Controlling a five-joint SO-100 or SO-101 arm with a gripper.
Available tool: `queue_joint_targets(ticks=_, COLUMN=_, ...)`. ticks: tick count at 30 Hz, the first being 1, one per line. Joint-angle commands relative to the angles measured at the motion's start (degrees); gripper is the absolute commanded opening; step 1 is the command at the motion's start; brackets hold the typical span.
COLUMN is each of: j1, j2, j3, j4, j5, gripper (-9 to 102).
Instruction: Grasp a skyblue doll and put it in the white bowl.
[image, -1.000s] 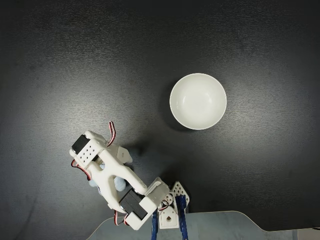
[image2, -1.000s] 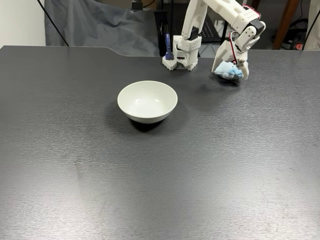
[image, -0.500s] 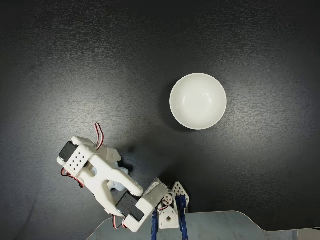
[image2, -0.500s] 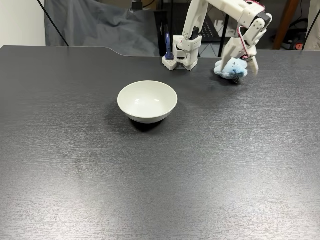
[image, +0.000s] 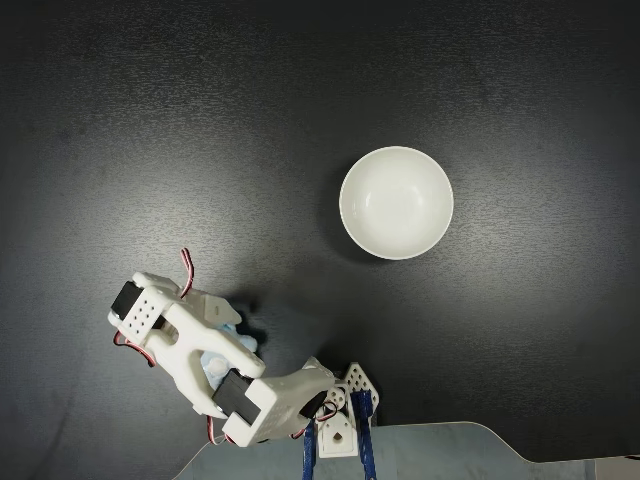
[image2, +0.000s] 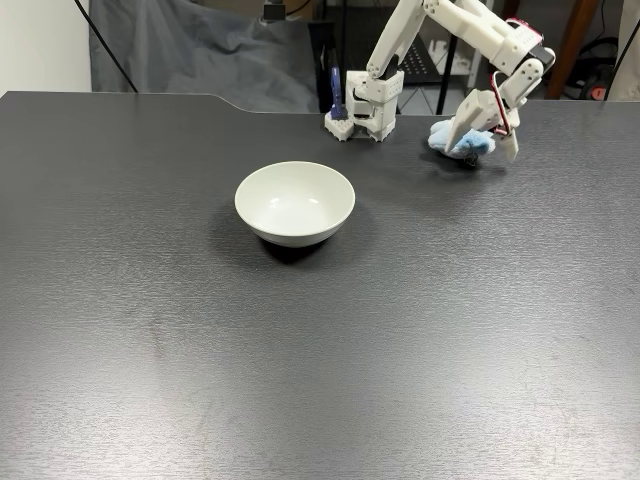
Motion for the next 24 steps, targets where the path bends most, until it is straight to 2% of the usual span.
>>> queue_joint_targets(ticks=1, j1=0.2, j2=-1.3, j3=-2.6, j4=3.2, j5=-0.5, gripper=58)
queue_joint_targets(ticks=5, j1=0.3, j2=-4.3, j3=-2.7, j4=7.1, j5=-0.6, gripper=58)
queue_joint_targets(ticks=24, j1=-0.3, j2=-14.6, j3=-2.9, j4=7.1, j5=-0.7, gripper=58)
